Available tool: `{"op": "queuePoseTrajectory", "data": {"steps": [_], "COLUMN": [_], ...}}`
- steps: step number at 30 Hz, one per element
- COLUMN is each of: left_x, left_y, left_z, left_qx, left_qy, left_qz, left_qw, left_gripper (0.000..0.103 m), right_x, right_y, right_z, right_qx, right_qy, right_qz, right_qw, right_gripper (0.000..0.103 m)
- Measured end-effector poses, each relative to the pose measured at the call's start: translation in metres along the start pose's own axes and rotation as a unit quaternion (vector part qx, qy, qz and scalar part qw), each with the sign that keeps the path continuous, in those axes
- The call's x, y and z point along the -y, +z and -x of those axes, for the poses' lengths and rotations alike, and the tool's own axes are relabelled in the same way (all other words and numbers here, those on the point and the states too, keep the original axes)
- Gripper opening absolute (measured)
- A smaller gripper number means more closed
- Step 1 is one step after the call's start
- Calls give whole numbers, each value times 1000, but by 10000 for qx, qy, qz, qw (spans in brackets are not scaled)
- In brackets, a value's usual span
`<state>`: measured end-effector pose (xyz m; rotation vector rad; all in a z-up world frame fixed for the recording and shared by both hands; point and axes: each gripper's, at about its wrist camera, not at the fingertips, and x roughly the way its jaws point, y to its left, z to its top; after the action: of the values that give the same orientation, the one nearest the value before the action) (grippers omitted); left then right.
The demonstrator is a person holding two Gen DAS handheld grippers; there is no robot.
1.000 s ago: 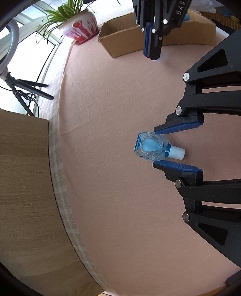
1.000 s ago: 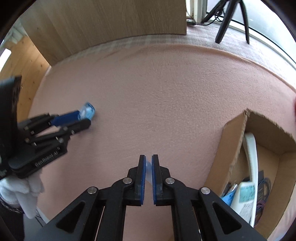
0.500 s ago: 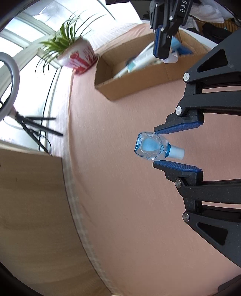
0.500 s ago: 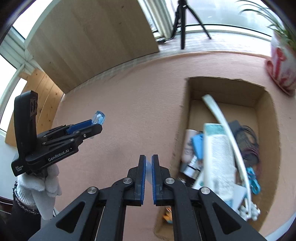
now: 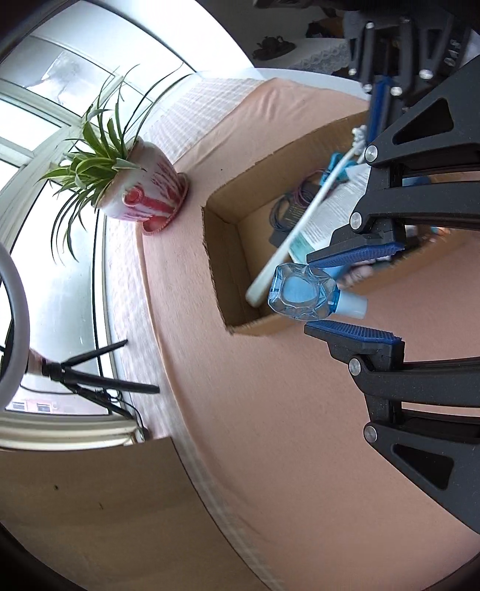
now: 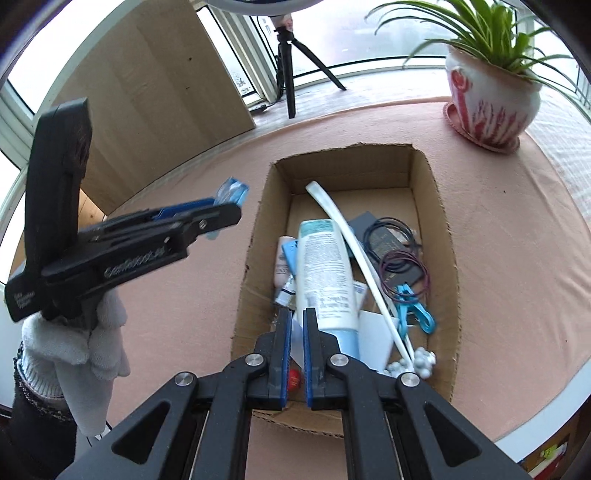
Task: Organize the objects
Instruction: 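Carry the blue bottle and the white cap into the box and open both grippers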
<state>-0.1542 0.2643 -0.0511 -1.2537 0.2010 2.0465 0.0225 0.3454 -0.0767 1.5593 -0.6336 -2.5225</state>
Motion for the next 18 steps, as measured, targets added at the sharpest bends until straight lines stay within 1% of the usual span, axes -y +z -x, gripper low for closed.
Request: {"op": "queuePoseTrajectory", "data": {"steps": [7, 9, 10, 11, 12, 13, 14, 15, 18], "left_x": [20, 22, 23, 23, 23, 23, 23, 22, 15], "left_y": [18, 19, 20, 20, 21, 21, 21, 21, 18], "left_z": [-24, -28, -29, -29, -28, -27, -26, -24, -19], "left_qx": [-74, -69, -71, -53, -58, -39, -9, -4, 1], "left_qy": [141, 114, 117, 130, 129, 114, 112, 135, 186], "left_qz": [-30, -25, -9, 14, 33, 66, 88, 103, 182], "left_qw": [9999, 9999, 9999, 9999, 9999, 9999, 9999, 9999, 9997], "left_gripper": [32, 33, 33, 37, 47, 50, 52, 52, 52], "right_x": [12, 14, 14, 15, 15, 16, 17, 18, 17], "right_y": [-6, -7, -8, -8, -8, -7, -7, -7, -6], "right_z": [5, 7, 9, 10, 12, 12, 13, 14, 16], "right_qx": [32, 55, 85, 123, 156, 149, 169, 201, 276], "right_qy": [50, 65, 80, 59, 38, 63, 80, 83, 84], "right_qz": [-98, -84, -61, -61, -74, -85, -129, -159, -205], "right_qw": [9999, 9999, 9999, 9999, 9998, 9998, 9997, 9996, 9994], "right_gripper": [6, 7, 10, 15, 17, 20, 28, 36, 36]}}
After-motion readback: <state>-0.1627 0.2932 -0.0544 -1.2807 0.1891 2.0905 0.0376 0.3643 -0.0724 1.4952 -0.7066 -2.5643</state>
